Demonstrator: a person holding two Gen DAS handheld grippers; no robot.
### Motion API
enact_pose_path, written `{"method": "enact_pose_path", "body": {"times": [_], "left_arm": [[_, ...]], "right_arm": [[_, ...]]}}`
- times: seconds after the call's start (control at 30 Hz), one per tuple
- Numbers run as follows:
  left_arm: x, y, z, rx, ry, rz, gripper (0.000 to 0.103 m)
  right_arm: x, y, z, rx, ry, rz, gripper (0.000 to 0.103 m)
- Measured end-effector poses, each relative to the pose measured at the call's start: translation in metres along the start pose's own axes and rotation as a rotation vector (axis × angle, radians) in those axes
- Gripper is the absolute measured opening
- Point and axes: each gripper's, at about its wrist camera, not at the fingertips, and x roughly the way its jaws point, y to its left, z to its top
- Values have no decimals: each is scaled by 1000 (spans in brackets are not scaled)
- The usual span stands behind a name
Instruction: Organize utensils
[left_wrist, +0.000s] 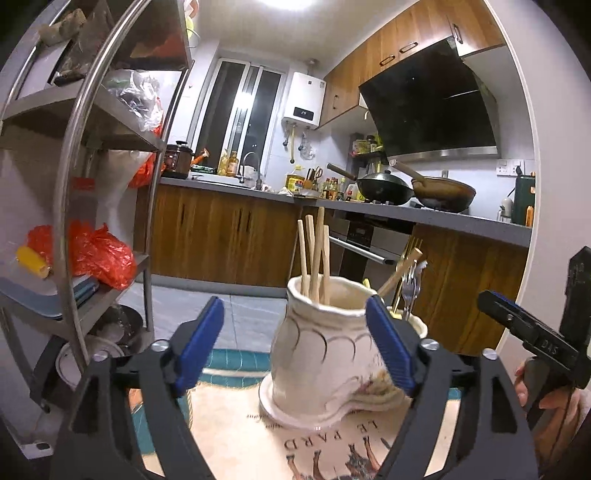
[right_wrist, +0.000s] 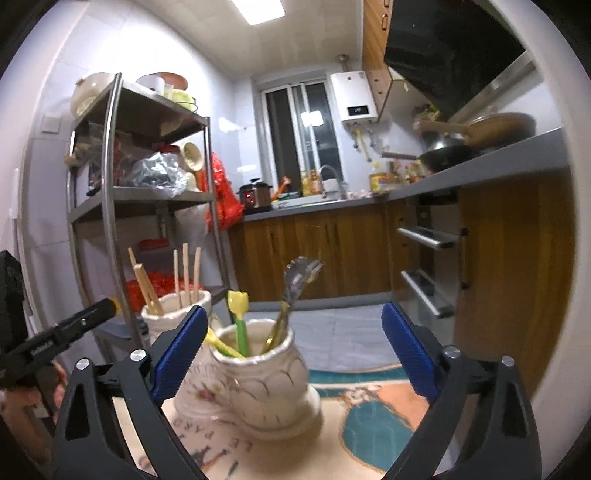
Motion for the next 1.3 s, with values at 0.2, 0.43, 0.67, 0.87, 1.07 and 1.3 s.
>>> {"method": "enact_pose_path", "body": {"times": [0.2, 0.43, 0.67, 0.87, 1.07, 1.3], "left_arm": [[-22, -13, -11, 73, -8, 35, 97], [-34, -15, -20, 102, 2, 72, 97], [-34, -20, -25, 157, 11, 101, 97], [-32, -24, -28, 174, 18, 99, 97], [-33, -26, -28, 178, 19, 84, 97], [-33, -26, -28, 178, 23, 84, 97]], "right_arm": [[-27, 5, -8, -27, -1, -40, 98], [-37, 24, -21, -111, 34, -25, 98], [-37, 31, -27, -137, 38, -11, 98], [-29, 30, -31, -135, 77, -24, 98], [-21, 31, -35, -135, 130, -34, 98], [-20, 30, -35, -129, 136, -33, 98]]}}
